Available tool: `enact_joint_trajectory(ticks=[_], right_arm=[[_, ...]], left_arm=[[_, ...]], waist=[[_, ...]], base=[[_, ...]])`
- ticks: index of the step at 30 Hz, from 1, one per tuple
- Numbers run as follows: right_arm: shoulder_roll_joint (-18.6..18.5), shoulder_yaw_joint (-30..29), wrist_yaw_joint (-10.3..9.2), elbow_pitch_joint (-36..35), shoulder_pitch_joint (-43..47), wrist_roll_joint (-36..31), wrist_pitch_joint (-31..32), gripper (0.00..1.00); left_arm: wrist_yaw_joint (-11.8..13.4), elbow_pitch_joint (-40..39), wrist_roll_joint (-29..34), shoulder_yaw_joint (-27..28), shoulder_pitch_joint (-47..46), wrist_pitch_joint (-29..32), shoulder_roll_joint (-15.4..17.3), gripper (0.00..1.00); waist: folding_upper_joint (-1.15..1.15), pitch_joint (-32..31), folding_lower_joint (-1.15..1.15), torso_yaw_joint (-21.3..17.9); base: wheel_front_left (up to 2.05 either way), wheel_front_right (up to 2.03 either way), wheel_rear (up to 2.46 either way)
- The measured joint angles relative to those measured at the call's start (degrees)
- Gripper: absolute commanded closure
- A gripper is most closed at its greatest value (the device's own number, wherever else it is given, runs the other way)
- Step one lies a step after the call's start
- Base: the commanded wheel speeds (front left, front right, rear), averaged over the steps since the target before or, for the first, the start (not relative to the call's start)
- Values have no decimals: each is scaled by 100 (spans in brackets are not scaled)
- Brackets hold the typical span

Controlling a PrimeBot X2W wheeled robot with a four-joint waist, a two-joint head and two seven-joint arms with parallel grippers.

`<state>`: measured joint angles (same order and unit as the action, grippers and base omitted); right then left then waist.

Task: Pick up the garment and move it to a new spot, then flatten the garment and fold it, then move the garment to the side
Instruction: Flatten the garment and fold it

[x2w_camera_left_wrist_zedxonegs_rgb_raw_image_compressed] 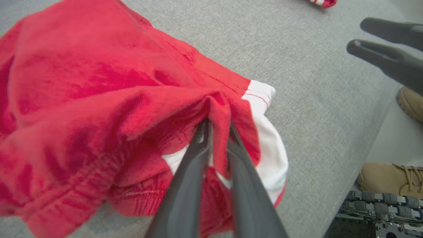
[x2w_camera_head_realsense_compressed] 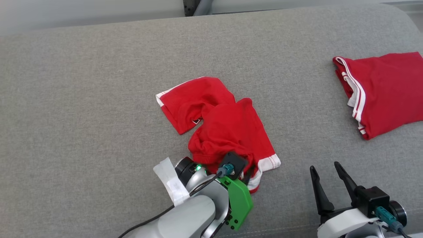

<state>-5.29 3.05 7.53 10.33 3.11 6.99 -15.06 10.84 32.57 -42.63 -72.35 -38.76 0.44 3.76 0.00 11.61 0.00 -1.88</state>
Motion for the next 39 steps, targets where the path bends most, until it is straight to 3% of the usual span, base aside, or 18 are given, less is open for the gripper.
enact_joint_trajectory(ticks=[4, 7, 14, 18, 25, 28, 31, 34, 35, 36, 39], right_arm=[[37, 15, 0, 24, -91, 26, 0, 0], [58, -14, 0, 23, -100, 33, 0, 0], [69, -137, 0, 9, -97, 33, 0, 0], [74, -176, 0, 9, -74, 31, 0, 0], [80, -220, 0, -27, 32, 26, 0, 0], [78, -220, 0, -38, 34, 22, 0, 0], [79, -193, 0, -35, 30, 21, 0, 0], [68, -180, 0, -34, 13, 21, 0, 0], [54, -158, 0, -24, 12, 21, 0, 0], [45, -152, 0, -20, 11, 21, 0, 0], [27, -129, 0, -16, 7, 21, 0, 0]], left_arm=[[-234, 315, -108, -15, -5, -225, -82, 0], [-360, 46, -392, -4, 9, -411, -87, 0], [-425, -485, -535, 52, 59, -514, -10, 0], [-194, -1216, -683, 248, 215, -532, 415, 0], [528, -2777, -1043, 673, 914, -398, 1472, 0], [754, -3008, -1146, 758, 1133, -268, 1870, 0], [806, -3038, -1303, 798, 1308, -192, 2022, 31], [712, -2963, -1466, 826, 1367, -196, 1961, 24], [587, -2885, -1592, 846, 1416, -198, 1857, 14], [521, -2832, -1664, 859, 1446, -199, 1811, 11], [341, -2590, -1841, 870, 1464, -169, 1674, 8]], waist=[[0, 104, 0, -178], [0, 169, 0, -276], [0, 203, 0, -284], [0, 135, 0, -243], [0, 14, 0, -189], [0, 6, 0, -149], [0, 3, 0, -137], [0, -10, 0, -140], [0, -20, 0, -154], [0, -24, 0, -162], [0, -30, 0, -194]], base=[[0, 0, 0], [0, 0, 0], [0, 0, 0], [0, 0, 0], [0, 0, 0], [0, 0, 0], [0, 0, 0], [0, 0, 0], [0, 0, 0], [0, 0, 0], [0, 0, 0]])
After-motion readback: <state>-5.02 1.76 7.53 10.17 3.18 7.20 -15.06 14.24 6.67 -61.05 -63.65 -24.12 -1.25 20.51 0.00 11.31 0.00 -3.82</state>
